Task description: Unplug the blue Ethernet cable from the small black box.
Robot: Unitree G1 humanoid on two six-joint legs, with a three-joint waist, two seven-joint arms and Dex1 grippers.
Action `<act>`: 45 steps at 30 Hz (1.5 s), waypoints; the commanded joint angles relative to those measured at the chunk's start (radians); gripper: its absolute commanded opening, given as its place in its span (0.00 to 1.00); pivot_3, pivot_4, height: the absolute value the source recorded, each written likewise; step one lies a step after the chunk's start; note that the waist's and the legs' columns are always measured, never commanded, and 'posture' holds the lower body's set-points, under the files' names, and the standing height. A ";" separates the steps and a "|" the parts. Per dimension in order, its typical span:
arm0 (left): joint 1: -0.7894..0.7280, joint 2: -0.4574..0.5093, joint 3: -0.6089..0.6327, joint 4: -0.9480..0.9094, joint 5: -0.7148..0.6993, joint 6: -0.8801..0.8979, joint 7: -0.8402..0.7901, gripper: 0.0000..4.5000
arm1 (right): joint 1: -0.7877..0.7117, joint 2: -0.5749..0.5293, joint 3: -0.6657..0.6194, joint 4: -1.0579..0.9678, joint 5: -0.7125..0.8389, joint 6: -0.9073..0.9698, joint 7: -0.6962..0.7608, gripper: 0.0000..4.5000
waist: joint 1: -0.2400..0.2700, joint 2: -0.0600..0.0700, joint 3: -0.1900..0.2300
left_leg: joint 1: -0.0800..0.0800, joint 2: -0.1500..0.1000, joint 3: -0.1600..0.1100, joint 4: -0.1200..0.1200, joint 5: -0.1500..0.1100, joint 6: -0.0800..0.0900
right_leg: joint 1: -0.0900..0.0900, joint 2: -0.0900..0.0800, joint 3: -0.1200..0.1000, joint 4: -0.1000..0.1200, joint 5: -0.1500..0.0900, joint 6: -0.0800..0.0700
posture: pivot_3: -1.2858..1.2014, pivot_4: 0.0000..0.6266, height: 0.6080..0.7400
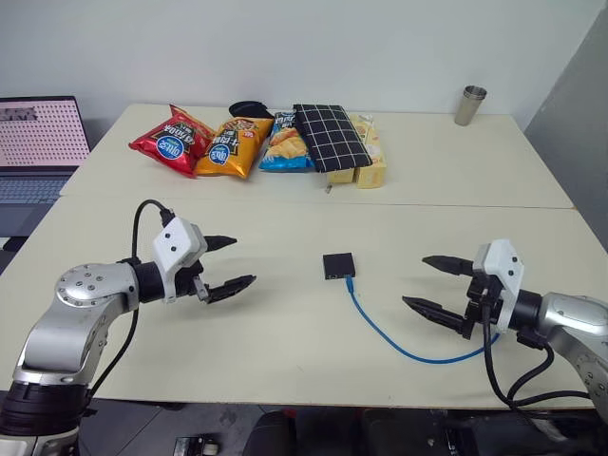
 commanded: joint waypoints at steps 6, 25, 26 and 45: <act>0.003 0.008 0.015 -0.034 -0.001 -0.021 -0.001 1.00 | -0.002 -0.016 -0.019 -0.040 0.017 0.000 -0.002 1.00 | 0.000 0.000 0.000 | 0.000 0.000 0.000 0.000 0.000 0.000 | 0.000 0.000 0.000 0.000 0.000 0.000 | 0.52 0.24 1.00; 0.002 0.009 -0.037 -0.105 -0.079 0.024 -0.105 1.00 | 0.068 0.091 0.180 -0.158 -0.057 0.093 -0.188 1.00 | 0.000 0.000 0.000 | 0.000 0.000 0.000 0.000 0.000 0.000 | 0.000 0.000 0.000 0.000 0.000 0.000 | 0.52 0.24 1.00; -0.003 0.012 -0.045 -0.105 -0.081 0.021 -0.121 1.00 | 0.061 0.108 0.220 -0.151 -0.082 0.094 -0.209 1.00 | -0.001 0.000 0.000 | 0.000 0.000 0.000 0.000 0.000 0.000 | 0.000 0.000 0.000 0.000 0.000 0.000 | 0.52 0.24 1.00; -0.048 -0.003 -0.094 -0.103 -0.070 0.014 -0.149 1.00 | -0.154 0.495 0.454 0.163 -0.326 0.173 -0.535 0.91 | -0.002 0.000 0.000 | 0.000 0.000 0.000 0.000 0.002 -0.003 | -0.002 0.001 0.000 0.001 0.000 0.000 | 0.52 0.24 1.00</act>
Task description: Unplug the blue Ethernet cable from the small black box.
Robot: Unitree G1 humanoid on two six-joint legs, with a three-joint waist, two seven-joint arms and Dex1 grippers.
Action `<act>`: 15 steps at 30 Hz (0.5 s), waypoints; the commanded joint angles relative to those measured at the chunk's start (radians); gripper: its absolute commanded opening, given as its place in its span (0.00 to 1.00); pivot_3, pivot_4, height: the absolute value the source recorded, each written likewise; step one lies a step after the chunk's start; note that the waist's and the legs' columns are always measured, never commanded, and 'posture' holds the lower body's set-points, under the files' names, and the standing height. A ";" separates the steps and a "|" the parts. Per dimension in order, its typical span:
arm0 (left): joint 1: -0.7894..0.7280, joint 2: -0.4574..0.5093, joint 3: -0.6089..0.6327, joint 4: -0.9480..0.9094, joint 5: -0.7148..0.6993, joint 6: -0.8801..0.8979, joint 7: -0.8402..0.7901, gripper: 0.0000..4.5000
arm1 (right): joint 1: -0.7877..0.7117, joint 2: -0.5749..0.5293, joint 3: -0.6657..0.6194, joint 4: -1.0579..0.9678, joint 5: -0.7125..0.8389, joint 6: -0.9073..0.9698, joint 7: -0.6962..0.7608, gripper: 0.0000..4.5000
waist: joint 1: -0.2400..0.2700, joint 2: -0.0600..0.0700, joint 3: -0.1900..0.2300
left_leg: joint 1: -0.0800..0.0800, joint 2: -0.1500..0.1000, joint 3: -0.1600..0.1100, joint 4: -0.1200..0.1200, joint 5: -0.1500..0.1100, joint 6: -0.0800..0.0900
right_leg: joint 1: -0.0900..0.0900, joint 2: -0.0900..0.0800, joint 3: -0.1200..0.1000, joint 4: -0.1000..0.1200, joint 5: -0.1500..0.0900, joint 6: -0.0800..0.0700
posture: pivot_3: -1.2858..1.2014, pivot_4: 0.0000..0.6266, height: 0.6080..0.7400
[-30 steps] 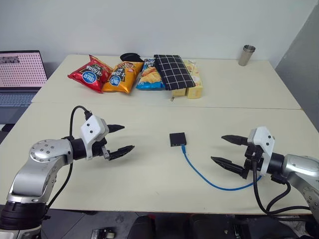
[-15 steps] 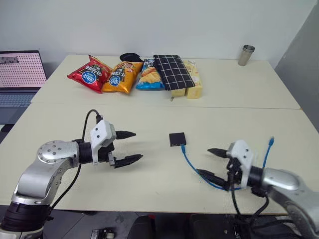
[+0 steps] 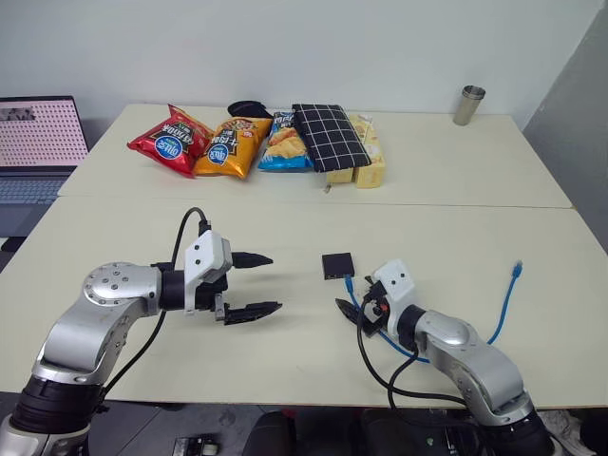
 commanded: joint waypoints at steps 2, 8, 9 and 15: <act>-0.018 -0.001 0.006 -0.024 -0.001 -0.017 0.008 1.00 | -0.029 0.016 0.011 0.022 -0.035 0.023 -0.024 0.82 | 0.000 0.000 0.000 | 0.000 0.000 0.000 0.000 0.000 0.000 | 0.000 0.000 0.000 0.000 0.000 0.000 | 0.52 0.24 1.00; -0.024 -0.011 0.004 -0.013 0.010 -0.026 0.023 1.00 | -0.051 0.001 0.032 0.049 -0.098 0.018 -0.036 0.53 | -0.001 0.000 0.000 | 0.000 0.000 0.000 0.000 0.000 0.000 | 0.000 0.000 0.000 0.000 0.000 0.000 | 0.52 0.24 1.00; -0.025 -0.012 0.003 -0.010 0.012 -0.026 0.028 1.00 | -0.054 0.001 0.028 0.051 -0.104 0.021 -0.036 0.44 | -0.001 0.000 0.000 | 0.000 0.000 0.000 0.000 0.000 0.000 | 0.000 0.000 0.000 0.000 0.000 0.000 | 0.52 0.24 1.00; -0.051 -0.034 -0.008 0.026 0.041 -0.025 0.071 1.00 | -0.081 -0.043 0.024 0.075 -0.140 0.005 -0.005 0.14 | 0.000 0.000 0.000 | 0.000 0.000 0.000 0.000 0.000 0.000 | 0.000 0.000 0.000 0.000 0.000 0.000 | 0.52 0.24 1.00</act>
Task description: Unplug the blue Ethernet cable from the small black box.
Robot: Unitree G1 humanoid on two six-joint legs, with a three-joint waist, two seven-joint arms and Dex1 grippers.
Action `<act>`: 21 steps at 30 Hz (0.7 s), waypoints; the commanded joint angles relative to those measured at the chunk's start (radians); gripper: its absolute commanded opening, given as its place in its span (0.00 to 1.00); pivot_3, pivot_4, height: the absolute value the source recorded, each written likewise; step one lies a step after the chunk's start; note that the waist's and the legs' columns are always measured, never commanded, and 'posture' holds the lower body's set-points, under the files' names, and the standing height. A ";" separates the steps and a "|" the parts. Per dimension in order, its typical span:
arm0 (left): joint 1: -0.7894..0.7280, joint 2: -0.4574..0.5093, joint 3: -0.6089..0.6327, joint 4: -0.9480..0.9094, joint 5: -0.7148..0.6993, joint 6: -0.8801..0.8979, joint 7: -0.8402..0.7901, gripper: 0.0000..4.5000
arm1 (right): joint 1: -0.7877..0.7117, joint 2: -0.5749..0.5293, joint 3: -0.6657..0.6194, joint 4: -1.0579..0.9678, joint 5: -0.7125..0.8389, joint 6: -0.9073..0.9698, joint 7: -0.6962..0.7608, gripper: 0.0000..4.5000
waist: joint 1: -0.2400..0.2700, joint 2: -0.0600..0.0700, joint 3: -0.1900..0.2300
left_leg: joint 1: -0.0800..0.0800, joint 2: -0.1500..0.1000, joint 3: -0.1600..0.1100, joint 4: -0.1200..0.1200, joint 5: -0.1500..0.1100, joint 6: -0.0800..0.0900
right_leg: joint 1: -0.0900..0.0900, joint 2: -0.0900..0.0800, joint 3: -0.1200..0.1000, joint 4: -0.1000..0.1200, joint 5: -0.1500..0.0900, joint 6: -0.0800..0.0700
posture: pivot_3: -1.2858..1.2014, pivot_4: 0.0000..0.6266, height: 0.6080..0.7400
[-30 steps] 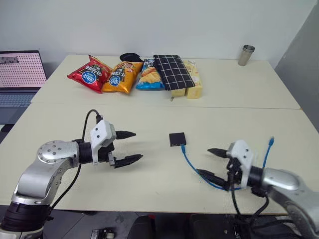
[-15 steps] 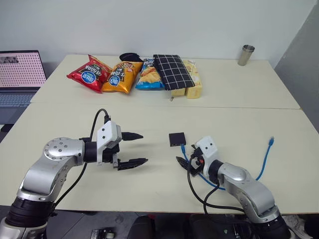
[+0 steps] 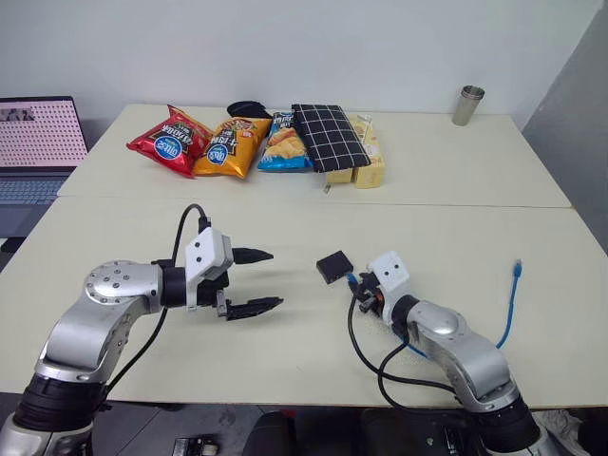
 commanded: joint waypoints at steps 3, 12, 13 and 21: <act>-0.039 -0.047 0.009 0.038 -0.017 0.036 0.055 1.00 | -0.052 -0.113 0.026 0.011 -0.061 -0.131 0.110 0.02 | 0.002 0.000 0.000 | 0.000 0.000 0.000 0.000 -0.001 0.002 | 0.000 0.000 0.000 0.000 0.000 0.000 | 0.52 0.24 1.00; -0.120 -0.097 0.009 0.089 -0.214 0.323 0.031 1.00 | -0.188 -0.373 0.122 0.130 -0.292 -0.771 0.323 0.02 | -0.003 0.000 0.000 | -0.001 0.000 0.001 0.000 -0.001 0.002 | -0.002 0.000 0.000 0.000 0.000 0.000 | 0.52 0.24 1.00; -0.136 -0.107 0.007 0.092 -0.240 0.359 0.031 1.00 | -0.211 -0.392 0.133 0.160 -0.317 -0.862 0.339 0.02 | -0.002 0.000 0.000 | -0.001 0.000 0.001 0.001 -0.001 0.002 | -0.002 0.000 0.000 0.000 0.000 0.000 | 0.52 0.24 1.00; -0.182 -0.163 -0.014 0.096 -0.313 0.460 0.034 1.00 | -0.308 -0.387 0.134 0.275 -0.408 -1.185 0.363 0.02 | -0.003 0.000 0.000 | -0.001 0.001 0.001 0.001 0.000 0.000 | -0.002 0.000 0.001 0.000 0.000 0.000 | 0.52 0.24 1.00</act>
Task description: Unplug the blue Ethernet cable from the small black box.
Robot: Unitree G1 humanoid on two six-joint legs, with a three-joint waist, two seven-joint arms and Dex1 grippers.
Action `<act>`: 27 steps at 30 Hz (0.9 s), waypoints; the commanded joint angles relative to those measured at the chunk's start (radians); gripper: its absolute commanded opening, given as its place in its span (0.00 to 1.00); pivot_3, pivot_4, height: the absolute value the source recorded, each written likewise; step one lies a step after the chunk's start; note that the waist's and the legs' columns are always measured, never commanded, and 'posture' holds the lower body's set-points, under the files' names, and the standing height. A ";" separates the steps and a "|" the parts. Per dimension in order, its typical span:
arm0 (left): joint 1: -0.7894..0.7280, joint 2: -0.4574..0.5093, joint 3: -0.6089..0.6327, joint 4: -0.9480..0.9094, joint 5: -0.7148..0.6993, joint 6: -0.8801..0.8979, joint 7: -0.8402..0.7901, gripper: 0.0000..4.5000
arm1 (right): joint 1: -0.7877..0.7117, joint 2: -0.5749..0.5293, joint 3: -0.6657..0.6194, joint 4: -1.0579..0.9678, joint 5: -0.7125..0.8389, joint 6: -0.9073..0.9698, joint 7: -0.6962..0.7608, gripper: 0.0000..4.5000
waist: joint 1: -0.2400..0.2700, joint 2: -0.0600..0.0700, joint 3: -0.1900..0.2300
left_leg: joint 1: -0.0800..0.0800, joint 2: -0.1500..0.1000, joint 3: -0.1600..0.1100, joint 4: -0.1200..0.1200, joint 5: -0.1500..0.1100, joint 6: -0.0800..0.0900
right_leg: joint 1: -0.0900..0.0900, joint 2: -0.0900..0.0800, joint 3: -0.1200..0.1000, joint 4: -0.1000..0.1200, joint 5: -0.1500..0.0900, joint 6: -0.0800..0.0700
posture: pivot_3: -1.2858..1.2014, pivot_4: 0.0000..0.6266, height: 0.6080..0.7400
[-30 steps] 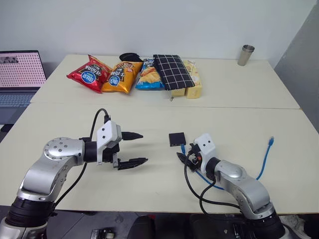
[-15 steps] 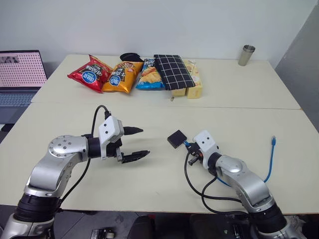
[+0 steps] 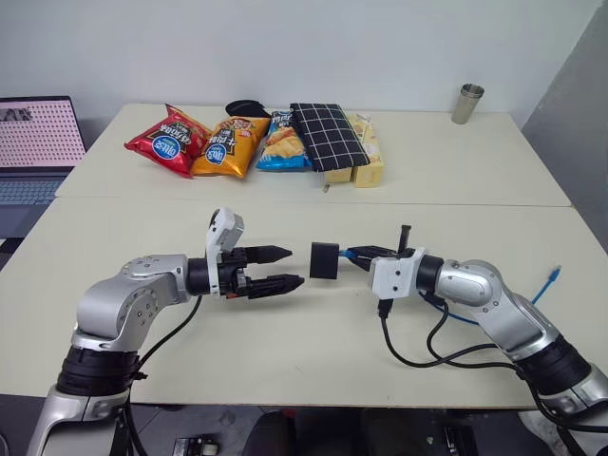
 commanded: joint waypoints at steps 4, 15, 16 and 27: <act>-0.031 -0.057 0.012 0.003 -0.055 0.045 0.016 1.00 | -0.052 0.031 -0.031 0.022 -0.056 -0.169 -0.009 0.02 | 0.001 0.000 0.000 | 0.000 0.000 0.000 0.001 0.000 0.000 | 0.000 0.000 0.000 0.000 0.000 0.000 | 0.52 0.24 1.00; -0.021 -0.079 0.010 0.021 -0.046 0.027 0.005 0.54 | -0.052 0.061 -0.073 0.028 -0.071 -0.206 -0.013 0.02 | 0.001 0.000 0.000 | 0.000 0.000 0.000 0.001 0.000 0.000 | 0.000 0.000 0.000 0.000 0.000 0.000 | 0.52 0.24 1.00; -0.021 -0.078 0.009 0.027 -0.042 0.022 0.002 0.49 | -0.053 0.064 -0.077 0.028 -0.070 -0.204 -0.015 0.02 | 0.001 0.000 0.000 | 0.000 0.000 0.000 0.001 0.000 0.000 | 0.000 0.000 0.000 0.000 0.000 0.000 | 0.52 0.24 1.00; -0.029 -0.088 0.006 0.064 -0.033 -0.006 -0.001 0.17 | -0.055 0.080 -0.073 0.023 -0.082 -0.208 0.006 0.02 | 0.001 0.000 0.000 | 0.000 0.000 0.000 0.001 0.000 0.000 | 0.000 0.000 0.000 0.000 0.000 0.000 | 0.52 0.24 1.00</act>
